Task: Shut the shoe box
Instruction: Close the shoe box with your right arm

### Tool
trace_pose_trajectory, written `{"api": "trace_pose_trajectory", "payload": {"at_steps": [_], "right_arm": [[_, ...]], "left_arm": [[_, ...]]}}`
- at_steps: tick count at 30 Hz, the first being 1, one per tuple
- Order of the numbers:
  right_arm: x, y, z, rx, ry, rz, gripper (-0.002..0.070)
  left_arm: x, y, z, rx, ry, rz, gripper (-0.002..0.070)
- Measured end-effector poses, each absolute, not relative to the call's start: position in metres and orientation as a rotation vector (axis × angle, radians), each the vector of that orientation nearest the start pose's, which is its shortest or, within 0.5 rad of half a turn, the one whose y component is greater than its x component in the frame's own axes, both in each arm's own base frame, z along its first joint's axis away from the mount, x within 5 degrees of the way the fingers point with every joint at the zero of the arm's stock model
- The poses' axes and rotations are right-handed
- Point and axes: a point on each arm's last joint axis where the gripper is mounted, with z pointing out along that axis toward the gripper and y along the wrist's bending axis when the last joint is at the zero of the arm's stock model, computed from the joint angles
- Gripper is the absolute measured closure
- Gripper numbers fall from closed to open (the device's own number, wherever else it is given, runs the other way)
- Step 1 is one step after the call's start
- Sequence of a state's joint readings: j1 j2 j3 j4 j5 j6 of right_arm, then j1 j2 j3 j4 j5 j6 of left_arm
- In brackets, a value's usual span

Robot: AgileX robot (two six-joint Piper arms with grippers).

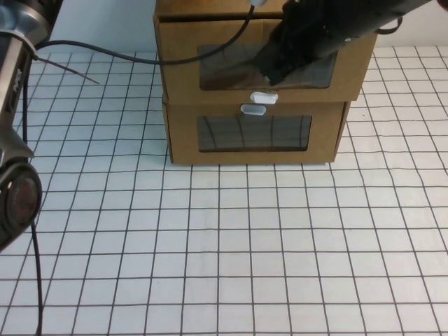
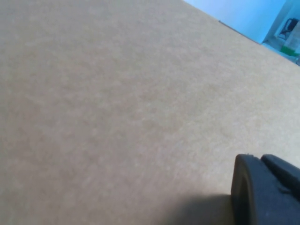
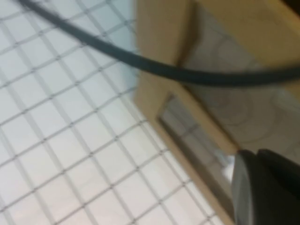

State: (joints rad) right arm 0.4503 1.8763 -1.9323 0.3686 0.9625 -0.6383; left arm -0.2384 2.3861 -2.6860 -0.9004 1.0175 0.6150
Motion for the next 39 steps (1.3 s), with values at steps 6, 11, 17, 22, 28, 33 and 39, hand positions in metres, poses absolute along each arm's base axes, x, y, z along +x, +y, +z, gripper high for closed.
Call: {"api": "trace_pose_trajectory", "payload": {"at_steps": [6,11,17,22,28,33,39], "right_arm": [[0.352,0.248,0.376,-1.254,1.971,0.424,0.0691],[0.359,0.280,0.358,-1.234,1.893,0.424,0.0691],[0.380,0.294,0.327,-1.172,1.886,0.423,0.0691],[0.380,0.305,0.330,-1.160,1.783,0.503,0.0691],[0.385,0.308,0.340,-1.076,1.686,0.508,0.0691],[0.392,0.313,0.328,-1.064,1.672,0.459,0.0691],[0.402,0.317,0.310,-1.059,1.681,0.415,0.0691]], "left_arm": [[0.485,-0.180,0.390,0.784,1.751,-0.800,0.0677],[0.478,-0.173,0.412,0.780,1.687,-0.753,0.0677],[0.477,-0.159,0.416,0.782,1.710,-0.707,0.0677],[0.477,-0.142,0.424,0.758,1.710,-0.671,0.0677],[0.472,-0.134,0.439,0.740,1.667,-0.646,0.0677],[0.469,-0.134,0.443,0.737,1.657,-0.650,0.0677],[0.469,-0.134,0.442,0.748,1.665,-0.657,0.0677]]}}
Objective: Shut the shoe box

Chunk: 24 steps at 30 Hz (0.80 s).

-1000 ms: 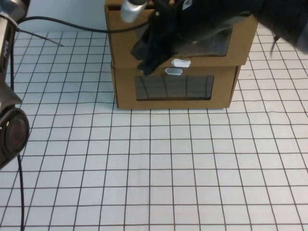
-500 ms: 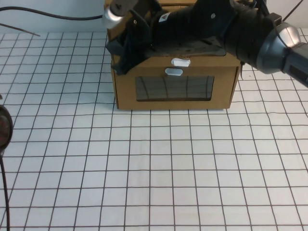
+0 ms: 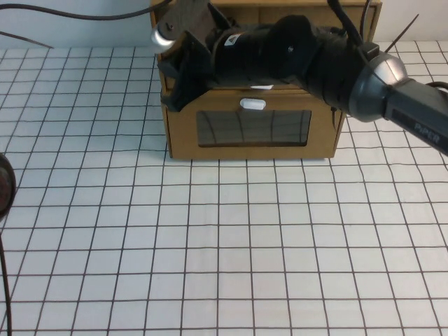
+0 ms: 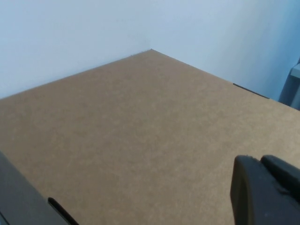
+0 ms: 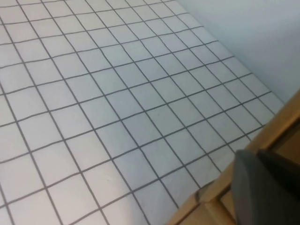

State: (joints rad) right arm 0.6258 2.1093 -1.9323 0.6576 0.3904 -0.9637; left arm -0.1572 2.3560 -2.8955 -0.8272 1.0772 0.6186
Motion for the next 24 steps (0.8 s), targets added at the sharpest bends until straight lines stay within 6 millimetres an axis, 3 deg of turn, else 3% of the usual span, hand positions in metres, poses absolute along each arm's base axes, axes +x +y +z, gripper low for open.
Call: {"api": "trace_pose_trajectory", "payload": {"at_steps": [7,11,18,24], "right_arm": [[0.404,0.311,0.313,-1.072,1.724,0.460,0.0691],[0.395,0.306,0.326,-1.126,1.742,0.504,0.0691],[0.354,0.284,0.395,-1.111,1.706,0.597,0.0691],[0.305,0.251,0.432,-1.071,1.677,0.610,0.0691]], "left_arm": [[0.467,-0.136,0.443,0.750,1.652,-0.704,0.0677],[0.466,-0.137,0.443,0.752,1.651,-0.715,0.0677],[0.454,-0.131,0.462,0.759,1.637,-0.617,0.0678],[0.439,-0.115,0.484,0.722,1.673,-0.477,0.0678]]}}
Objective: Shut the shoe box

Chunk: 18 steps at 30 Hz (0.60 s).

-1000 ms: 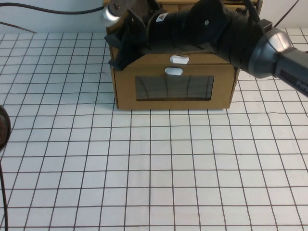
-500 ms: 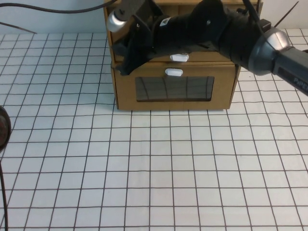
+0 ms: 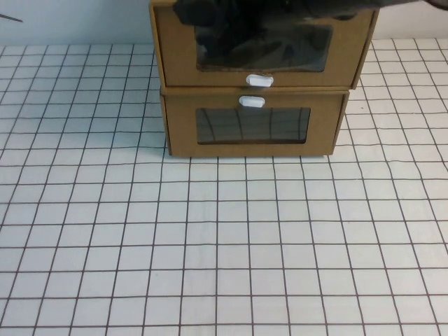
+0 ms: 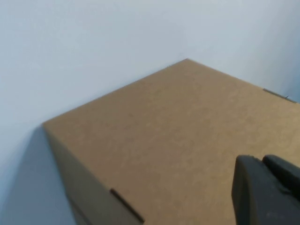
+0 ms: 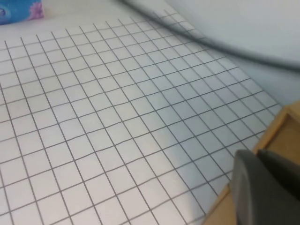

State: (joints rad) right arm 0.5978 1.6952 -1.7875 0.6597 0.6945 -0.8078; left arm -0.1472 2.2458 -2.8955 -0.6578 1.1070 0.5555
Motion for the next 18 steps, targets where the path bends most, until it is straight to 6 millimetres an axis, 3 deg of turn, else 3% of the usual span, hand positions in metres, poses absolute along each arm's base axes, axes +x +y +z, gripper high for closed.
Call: {"api": "trace_pose_trajectory", "payload": {"at_steps": [8,13,18], "right_arm": [[0.236,0.181,0.444,-0.892,1.704,0.439,0.0691],[0.207,0.129,0.433,-0.740,1.794,0.285,0.0691],[0.185,0.094,0.419,-0.606,1.887,0.220,0.0691]], "left_arm": [[0.422,-0.085,0.501,0.655,1.749,-0.415,0.0677],[0.409,-0.077,0.509,0.632,1.806,-0.347,0.0677],[0.386,-0.069,0.515,0.622,1.885,-0.269,0.0677]]}}
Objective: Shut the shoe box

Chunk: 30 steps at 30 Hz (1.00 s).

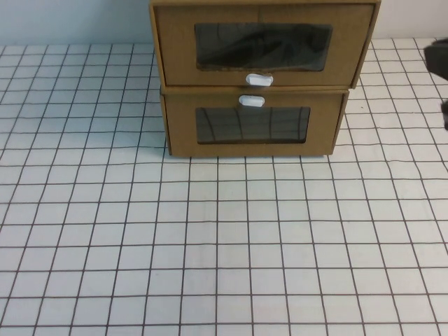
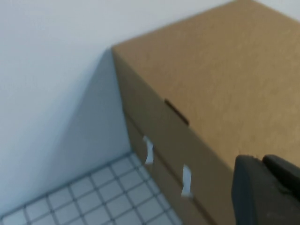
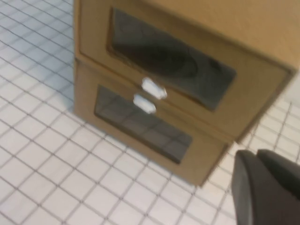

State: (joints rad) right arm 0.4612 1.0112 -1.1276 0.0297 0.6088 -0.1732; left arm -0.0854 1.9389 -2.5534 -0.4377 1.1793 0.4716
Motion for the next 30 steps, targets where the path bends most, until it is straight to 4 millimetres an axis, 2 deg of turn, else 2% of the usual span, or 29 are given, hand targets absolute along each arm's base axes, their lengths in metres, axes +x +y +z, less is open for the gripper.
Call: {"api": "trace_pose_trajectory", "payload": {"at_steps": [4,7,11,14,19,25,30], "right_arm": [[0.168,0.078,0.407,-0.555,1.929,0.206,0.0691],[0.156,0.069,0.398,-0.517,1.950,0.209,0.0691],[0.140,0.061,0.385,-0.477,1.969,0.227,0.0691],[0.130,0.057,0.374,-0.458,1.993,0.242,0.0691],[0.119,0.053,0.358,-0.411,2.035,0.279,0.0691],[0.100,0.057,0.354,-0.441,1.990,0.432,0.0691],[0.094,0.060,0.356,-0.543,1.926,0.448,0.0691]], "left_arm": [[0.359,-0.060,0.516,0.618,1.961,-0.183,0.0677],[0.326,-0.052,0.518,0.612,1.999,-0.118,0.0677],[0.281,-0.046,0.509,0.583,2.008,-0.099,0.0677],[0.246,-0.042,0.492,0.548,1.990,-0.104,0.0677],[0.200,-0.037,0.432,0.478,2.002,-0.130,0.0677],[0.156,-0.032,0.363,0.396,2.006,-0.157,0.0677],[0.130,-0.028,0.327,0.354,1.974,-0.140,0.0677]]}}
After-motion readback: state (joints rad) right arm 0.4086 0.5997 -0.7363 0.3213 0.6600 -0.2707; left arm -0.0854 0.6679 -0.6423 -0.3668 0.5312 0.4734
